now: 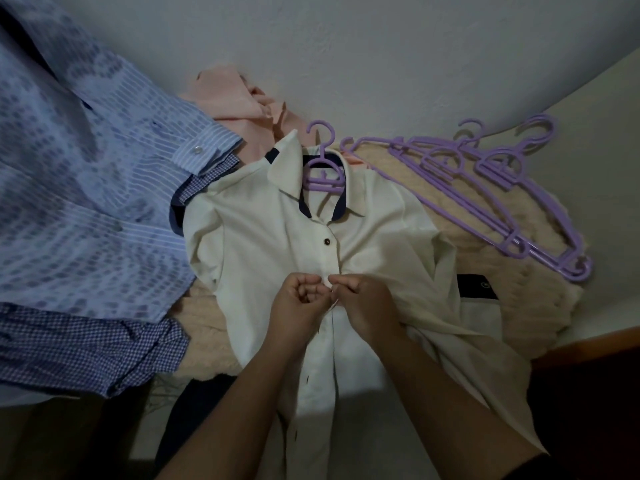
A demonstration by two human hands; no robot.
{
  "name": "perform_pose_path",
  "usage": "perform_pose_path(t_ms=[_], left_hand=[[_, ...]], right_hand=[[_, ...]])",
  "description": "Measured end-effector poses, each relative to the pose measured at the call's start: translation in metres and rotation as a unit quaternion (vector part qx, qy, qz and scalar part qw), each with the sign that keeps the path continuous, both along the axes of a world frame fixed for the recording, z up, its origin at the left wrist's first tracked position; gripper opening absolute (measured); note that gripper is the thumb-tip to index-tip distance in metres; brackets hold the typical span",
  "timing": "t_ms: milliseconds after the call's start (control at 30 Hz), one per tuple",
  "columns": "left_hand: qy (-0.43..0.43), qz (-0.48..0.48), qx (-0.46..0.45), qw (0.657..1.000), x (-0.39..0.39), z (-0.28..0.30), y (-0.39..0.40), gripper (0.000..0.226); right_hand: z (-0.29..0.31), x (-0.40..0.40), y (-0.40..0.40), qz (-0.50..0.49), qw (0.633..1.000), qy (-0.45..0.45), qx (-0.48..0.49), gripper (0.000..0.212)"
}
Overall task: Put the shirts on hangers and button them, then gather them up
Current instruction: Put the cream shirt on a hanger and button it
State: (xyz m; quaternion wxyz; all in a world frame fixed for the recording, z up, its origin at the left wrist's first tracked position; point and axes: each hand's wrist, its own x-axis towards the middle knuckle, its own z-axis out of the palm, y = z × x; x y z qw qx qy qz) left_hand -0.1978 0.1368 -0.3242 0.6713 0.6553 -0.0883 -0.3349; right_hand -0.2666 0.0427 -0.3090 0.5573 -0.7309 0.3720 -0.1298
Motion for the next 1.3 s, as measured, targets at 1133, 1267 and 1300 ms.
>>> perform_pose_path(t_ms=[1133,1267,1300], left_hand=[[-0.039,0.026,0.008,0.999,0.072,0.051,-0.027,0.024],[-0.075,0.070,0.010,0.995,0.045,0.037,-0.012,0.025],[-0.096,0.081,0.018,0.992,0.036,0.035,-0.007,0.025]], right_hand=[[0.044,0.060,-0.048,0.045,0.965,-0.109,0.234,0.021],[0.036,0.036,-0.050,0.084,0.989,-0.045,0.112,0.025],[0.036,0.031,-0.049,0.075,0.992,-0.039,0.098,0.026]])
